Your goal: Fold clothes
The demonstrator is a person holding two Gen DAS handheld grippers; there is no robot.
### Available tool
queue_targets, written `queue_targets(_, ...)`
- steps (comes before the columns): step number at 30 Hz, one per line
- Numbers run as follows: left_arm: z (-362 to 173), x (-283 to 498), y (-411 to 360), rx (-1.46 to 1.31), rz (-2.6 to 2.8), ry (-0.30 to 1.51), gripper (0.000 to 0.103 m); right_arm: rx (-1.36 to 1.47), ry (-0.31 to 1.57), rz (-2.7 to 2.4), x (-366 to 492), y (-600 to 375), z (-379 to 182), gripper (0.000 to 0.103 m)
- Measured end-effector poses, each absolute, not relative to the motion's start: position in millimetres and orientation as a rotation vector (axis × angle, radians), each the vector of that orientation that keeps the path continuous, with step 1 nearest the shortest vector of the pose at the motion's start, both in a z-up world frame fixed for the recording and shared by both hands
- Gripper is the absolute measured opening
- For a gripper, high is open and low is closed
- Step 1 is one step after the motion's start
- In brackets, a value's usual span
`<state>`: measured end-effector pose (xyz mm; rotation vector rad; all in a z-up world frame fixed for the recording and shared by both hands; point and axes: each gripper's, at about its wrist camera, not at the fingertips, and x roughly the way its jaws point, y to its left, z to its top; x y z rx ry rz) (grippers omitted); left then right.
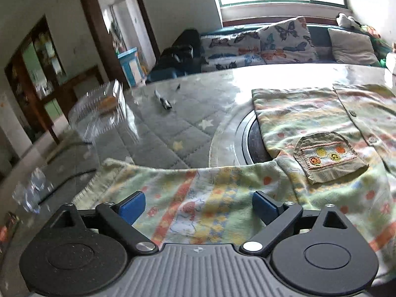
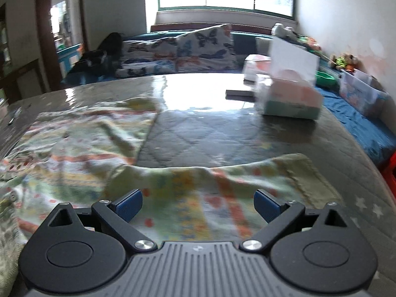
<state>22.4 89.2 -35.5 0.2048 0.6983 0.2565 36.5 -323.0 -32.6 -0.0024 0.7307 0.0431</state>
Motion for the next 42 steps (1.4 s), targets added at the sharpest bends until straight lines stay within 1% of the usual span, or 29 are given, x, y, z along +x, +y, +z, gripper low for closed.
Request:
queue_targets(3,-36,22,94,0.221,0.267,0.695,0.101,-0.03,0.762,0.051,38,-317,-39,0.098)
queue_targets(8,-30,17,104,0.199,0.315,0.708,0.1,-0.041,0.773,0.052,33,-315,-37,0.098)
queue_targets(17,-11,8,41,0.196,0.073,0.654,0.098,-0.124,0.717,0.221,28,-261,-17,0.098)
queue_targets(25,-29,7,-5,0.287,-0.061,0.678,0.097,-0.228,0.744,0.309,21,-221,-33,0.098)
queue_targets(31,-35,4,-11,0.302,-0.07,0.69,0.096,-0.246,0.747,0.311,8,-224,-33,0.098)
queue_targets(37,-34,6,-7,0.296,-0.068,0.713,0.097,-0.205,0.763,0.319,5,-230,-37,0.098)
queue_targets(42,-22,4,-4,0.253,-0.052,0.683,0.097,-0.137,0.743,0.28,-1,-253,-28,0.096)
